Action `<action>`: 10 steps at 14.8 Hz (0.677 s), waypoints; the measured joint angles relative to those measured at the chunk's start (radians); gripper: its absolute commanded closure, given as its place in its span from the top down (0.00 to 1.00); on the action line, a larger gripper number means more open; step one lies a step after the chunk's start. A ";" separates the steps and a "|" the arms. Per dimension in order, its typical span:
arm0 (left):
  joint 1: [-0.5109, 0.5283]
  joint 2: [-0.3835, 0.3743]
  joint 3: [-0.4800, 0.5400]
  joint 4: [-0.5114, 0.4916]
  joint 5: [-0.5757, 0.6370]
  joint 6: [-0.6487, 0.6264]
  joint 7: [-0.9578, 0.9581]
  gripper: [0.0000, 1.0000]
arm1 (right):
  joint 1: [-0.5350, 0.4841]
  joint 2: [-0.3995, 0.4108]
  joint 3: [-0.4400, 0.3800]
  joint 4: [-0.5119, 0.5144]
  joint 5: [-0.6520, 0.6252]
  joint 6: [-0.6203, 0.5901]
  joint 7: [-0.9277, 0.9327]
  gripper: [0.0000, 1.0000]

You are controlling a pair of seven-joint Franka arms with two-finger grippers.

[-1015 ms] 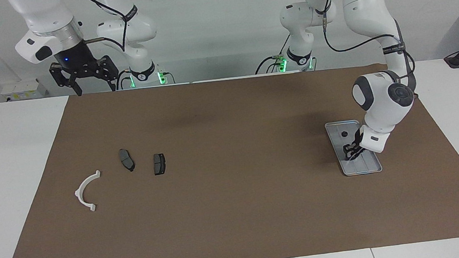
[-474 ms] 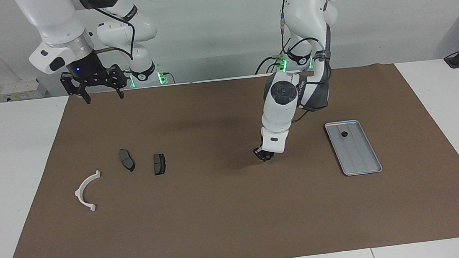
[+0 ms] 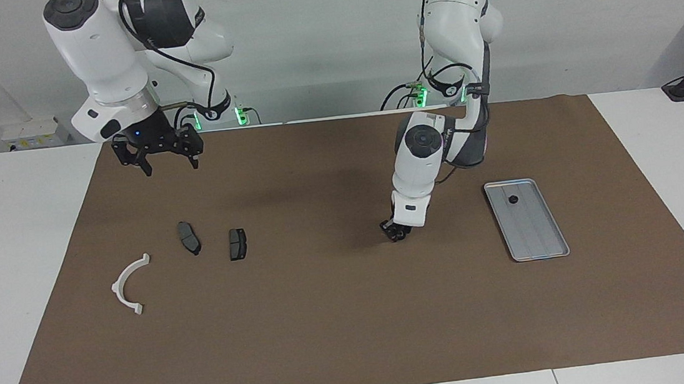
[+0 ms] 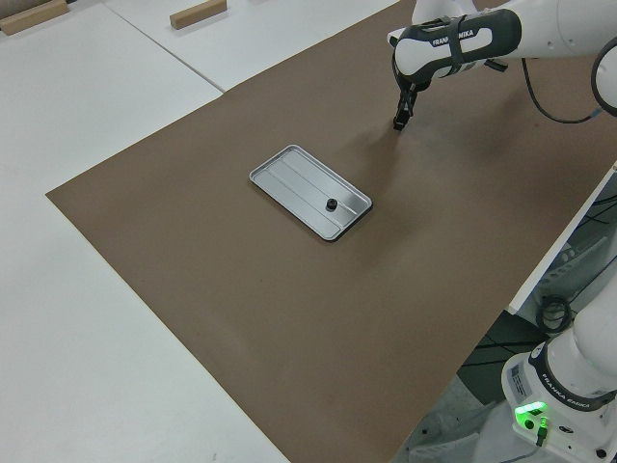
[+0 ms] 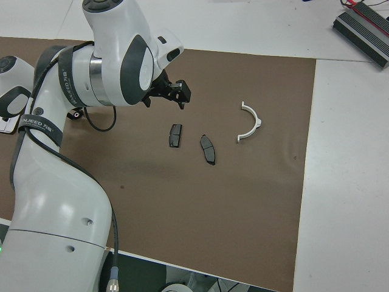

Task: Place bearing gear from tray to pile
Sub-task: 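Reach the left gripper into the metal tray and grasp a dark bearing, then set the bearing mid-table with the left gripper while the right gripper approaches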

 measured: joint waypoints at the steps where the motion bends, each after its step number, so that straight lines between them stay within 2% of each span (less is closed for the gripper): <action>1: 0.001 -0.006 0.003 0.001 0.000 -0.015 0.001 1.00 | 0.016 0.000 0.000 0.000 0.000 0.000 0.028 1.00; 4: 0.057 -0.091 0.019 -0.004 0.005 -0.123 0.123 1.00 | 0.107 0.014 0.002 -0.004 0.000 0.026 0.185 1.00; 7: 0.242 -0.224 0.028 -0.056 0.007 -0.277 0.468 1.00 | 0.233 0.068 0.005 -0.008 0.000 0.104 0.390 1.00; 10: 0.395 -0.263 0.032 -0.131 0.007 -0.245 0.718 1.00 | 0.361 0.166 0.007 -0.001 0.000 0.212 0.618 1.00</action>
